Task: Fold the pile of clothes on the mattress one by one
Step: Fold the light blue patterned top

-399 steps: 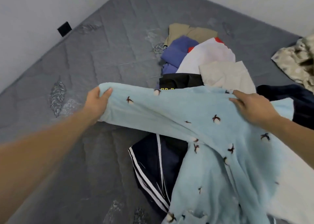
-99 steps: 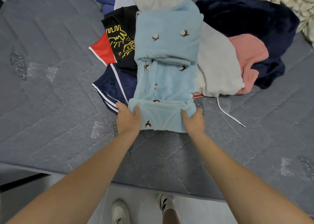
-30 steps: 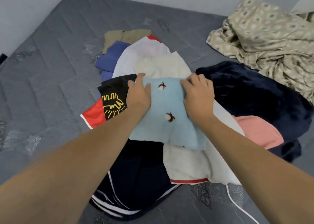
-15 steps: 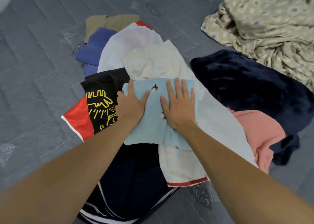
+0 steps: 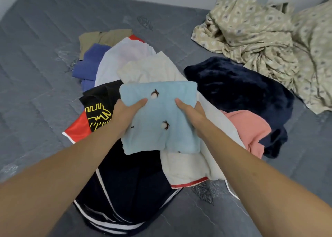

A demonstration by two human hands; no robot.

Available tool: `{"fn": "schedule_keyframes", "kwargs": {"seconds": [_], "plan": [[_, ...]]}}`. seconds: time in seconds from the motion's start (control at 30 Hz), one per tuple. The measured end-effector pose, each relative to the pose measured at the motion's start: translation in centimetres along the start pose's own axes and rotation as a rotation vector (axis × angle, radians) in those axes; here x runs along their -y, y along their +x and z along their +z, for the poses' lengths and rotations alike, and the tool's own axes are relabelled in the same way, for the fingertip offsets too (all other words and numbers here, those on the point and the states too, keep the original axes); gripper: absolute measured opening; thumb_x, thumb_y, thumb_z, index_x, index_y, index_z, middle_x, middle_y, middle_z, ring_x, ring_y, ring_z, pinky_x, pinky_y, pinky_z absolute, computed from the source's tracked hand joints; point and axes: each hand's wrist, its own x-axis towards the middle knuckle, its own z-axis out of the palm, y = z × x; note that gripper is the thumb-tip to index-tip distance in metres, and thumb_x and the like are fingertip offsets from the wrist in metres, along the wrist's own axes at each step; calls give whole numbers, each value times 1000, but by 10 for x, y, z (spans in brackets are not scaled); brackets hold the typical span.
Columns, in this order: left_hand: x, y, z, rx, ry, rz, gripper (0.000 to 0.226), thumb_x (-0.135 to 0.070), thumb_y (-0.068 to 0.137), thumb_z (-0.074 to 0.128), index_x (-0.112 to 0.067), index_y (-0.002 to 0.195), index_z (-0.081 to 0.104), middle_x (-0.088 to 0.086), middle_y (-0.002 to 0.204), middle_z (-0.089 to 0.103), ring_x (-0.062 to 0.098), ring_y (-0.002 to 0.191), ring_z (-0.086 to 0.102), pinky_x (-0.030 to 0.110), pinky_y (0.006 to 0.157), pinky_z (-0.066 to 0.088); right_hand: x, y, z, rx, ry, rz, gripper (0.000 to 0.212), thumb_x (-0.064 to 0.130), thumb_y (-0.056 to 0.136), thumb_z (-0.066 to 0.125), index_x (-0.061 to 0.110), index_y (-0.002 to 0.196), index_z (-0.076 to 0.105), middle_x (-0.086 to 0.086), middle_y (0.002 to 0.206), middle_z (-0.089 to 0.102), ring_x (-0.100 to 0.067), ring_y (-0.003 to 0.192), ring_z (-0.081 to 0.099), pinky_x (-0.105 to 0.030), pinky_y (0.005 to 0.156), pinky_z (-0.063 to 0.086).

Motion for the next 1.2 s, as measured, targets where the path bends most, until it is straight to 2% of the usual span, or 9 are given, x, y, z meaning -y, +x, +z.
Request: {"fn": "schedule_keyframes", "kwargs": {"seconds": [0.1, 0.2, 0.3, 0.4, 0.5, 0.67, 0.8, 1.0, 1.2], "plan": [[-4, -10, -2, 70, -84, -156, 51, -38, 75, 91, -12, 116, 74, 3, 102, 80, 25, 95, 78, 38, 80, 62, -3, 0, -2, -9, 17, 20, 113, 86, 35, 87, 38, 133, 58, 6, 126, 70, -24, 110, 70, -48, 94, 58], [-14, -20, -11, 154, -117, -251, 53, -42, 79, 87, -11, 120, 73, 8, 106, 80, 28, 92, 78, 37, 75, 61, 11, -18, -13, 184, 115, 58, 85, 69, 65, 87, 25, 133, 65, 0, 118, 77, -26, 105, 76, -45, 94, 58], [-26, -37, -11, 200, -154, -228, 50, -43, 83, 82, -15, 124, 73, 9, 111, 79, 29, 95, 78, 37, 74, 61, 19, -41, -30, 280, 161, 47, 55, 59, 84, 77, 24, 126, 70, -3, 114, 79, -26, 107, 75, -44, 96, 56], [-39, -65, 3, 197, -198, -144, 52, -40, 85, 80, -16, 130, 69, 8, 113, 78, 28, 96, 77, 34, 65, 63, 16, -70, -45, 263, 297, -46, 50, 47, 90, 77, 24, 132, 66, -4, 119, 77, -28, 110, 74, -48, 96, 58], [-47, -102, 27, 221, -196, -82, 56, -40, 84, 80, -16, 134, 66, 9, 117, 77, 29, 101, 76, 36, 69, 63, 3, -104, -78, 206, 399, -119, 49, 39, 92, 76, 20, 136, 63, -5, 120, 77, -27, 109, 75, -46, 91, 61], [-23, -184, 110, 307, -142, 3, 55, -39, 85, 79, -20, 135, 65, 3, 119, 77, 24, 105, 75, 38, 79, 62, -57, -162, -177, 56, 430, -120, 39, 33, 92, 78, 22, 127, 66, -3, 113, 79, -25, 103, 76, -47, 92, 62], [33, -254, 193, 338, -112, -9, 61, -41, 81, 83, -22, 136, 64, 1, 122, 76, 25, 111, 73, 46, 93, 58, -134, -200, -272, -56, 393, -60, 52, 36, 88, 82, 24, 134, 62, 0, 120, 76, -23, 107, 75, -49, 94, 61], [122, -339, 317, 412, -53, -95, 56, -36, 84, 81, -18, 134, 64, 6, 124, 75, 29, 114, 72, 51, 96, 57, -238, -244, -407, -168, 345, 27, 41, 38, 88, 82, 24, 124, 68, 4, 112, 79, -22, 103, 76, -45, 89, 62], [190, -372, 419, 462, 41, -164, 59, -38, 82, 87, -23, 133, 62, 2, 121, 75, 25, 109, 74, 54, 95, 58, -332, -253, -497, -249, 352, 34, 50, 44, 86, 81, 26, 131, 66, 5, 122, 75, -21, 110, 74, -50, 97, 59]]}}
